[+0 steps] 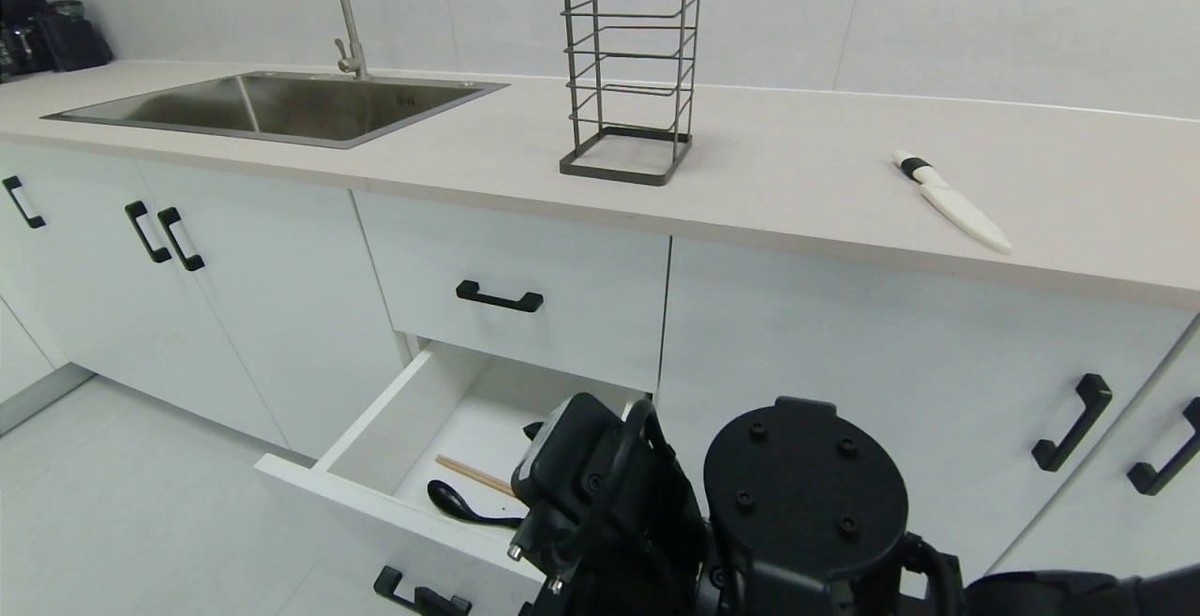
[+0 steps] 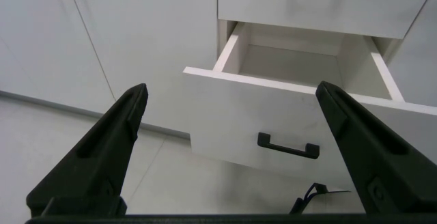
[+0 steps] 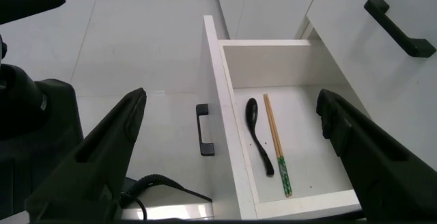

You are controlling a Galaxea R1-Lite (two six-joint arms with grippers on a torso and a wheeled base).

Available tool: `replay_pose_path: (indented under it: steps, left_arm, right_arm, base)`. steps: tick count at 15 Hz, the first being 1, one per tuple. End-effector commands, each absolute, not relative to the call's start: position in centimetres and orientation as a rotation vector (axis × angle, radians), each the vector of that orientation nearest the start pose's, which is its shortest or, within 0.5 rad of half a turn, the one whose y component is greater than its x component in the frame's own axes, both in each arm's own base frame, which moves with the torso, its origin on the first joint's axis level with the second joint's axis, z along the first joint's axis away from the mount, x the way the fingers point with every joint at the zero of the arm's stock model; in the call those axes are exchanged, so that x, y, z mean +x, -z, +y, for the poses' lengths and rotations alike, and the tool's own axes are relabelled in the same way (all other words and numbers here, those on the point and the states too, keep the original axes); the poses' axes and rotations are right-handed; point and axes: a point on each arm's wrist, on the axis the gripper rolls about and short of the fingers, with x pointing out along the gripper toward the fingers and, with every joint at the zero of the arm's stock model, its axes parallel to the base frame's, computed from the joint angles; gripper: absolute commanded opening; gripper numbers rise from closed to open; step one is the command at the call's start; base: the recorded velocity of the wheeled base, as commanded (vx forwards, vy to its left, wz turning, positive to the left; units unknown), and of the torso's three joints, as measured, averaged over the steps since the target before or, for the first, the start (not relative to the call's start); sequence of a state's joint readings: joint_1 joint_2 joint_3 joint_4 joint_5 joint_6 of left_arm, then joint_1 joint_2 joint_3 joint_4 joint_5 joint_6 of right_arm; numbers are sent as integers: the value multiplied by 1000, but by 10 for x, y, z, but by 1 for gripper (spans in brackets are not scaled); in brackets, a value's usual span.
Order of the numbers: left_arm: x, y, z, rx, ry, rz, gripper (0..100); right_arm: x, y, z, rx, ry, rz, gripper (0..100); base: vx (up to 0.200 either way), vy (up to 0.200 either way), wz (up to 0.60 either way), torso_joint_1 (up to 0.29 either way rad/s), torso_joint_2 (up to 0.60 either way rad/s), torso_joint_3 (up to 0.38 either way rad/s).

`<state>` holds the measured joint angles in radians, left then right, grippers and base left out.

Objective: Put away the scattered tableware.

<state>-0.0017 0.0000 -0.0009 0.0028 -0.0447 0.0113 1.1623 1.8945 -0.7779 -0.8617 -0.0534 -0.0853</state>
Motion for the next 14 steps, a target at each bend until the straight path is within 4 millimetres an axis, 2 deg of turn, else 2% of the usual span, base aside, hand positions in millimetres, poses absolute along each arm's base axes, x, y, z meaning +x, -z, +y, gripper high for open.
replay_pose_path:
  steps: [1, 5, 7, 9, 10, 11, 12, 13, 14]
  left_arm:
    - [-23, -75, -1, 11, 46, 3, 100]
    - [-23, -75, -1, 12, 46, 4, 100]
    - [-23, -75, -1, 11, 46, 3, 100]
    - [-23, -75, -1, 11, 48, 1, 100]
    - [-23, -76, -1, 14, 51, 0, 100]
    - [-23, -76, -1, 12, 49, 1, 100]
    - [-23, -76, -1, 9, 49, 3, 100]
    - [-23, -76, -1, 12, 51, 1, 100]
    - [-23, -76, -1, 11, 51, 1, 100]
  right_arm:
    - [136, -133, 311, -232, -1113, 175, 100]
    - [133, -134, 309, -231, -1116, 176, 100]
    - [127, -140, 292, -228, -1111, 174, 100]
    - [123, -153, 259, -209, -1078, 155, 100]
    - [127, -164, 233, -186, -1026, 129, 100]
    - [128, -169, 215, -172, -989, 114, 100]
    - [127, -171, 172, -160, -905, 111, 100]
    - [123, -172, 147, -145, -865, 97, 100]
    - [123, -173, 146, -143, -862, 95, 100]
  base:
    - [0, 0, 0, 0, 0, 0]
    - [0, 0, 0, 0, 0, 0]
    - [0, 0, 0, 0, 0, 0]
    - [0, 0, 0, 0, 0, 0]
    - [0, 0, 0, 0, 0, 0]
    - [0, 0, 0, 0, 0, 0]
    - [0, 0, 0, 0, 0, 0]
    - [0, 0, 0, 0, 0, 0]
    - [0, 0, 0, 0, 0, 0]
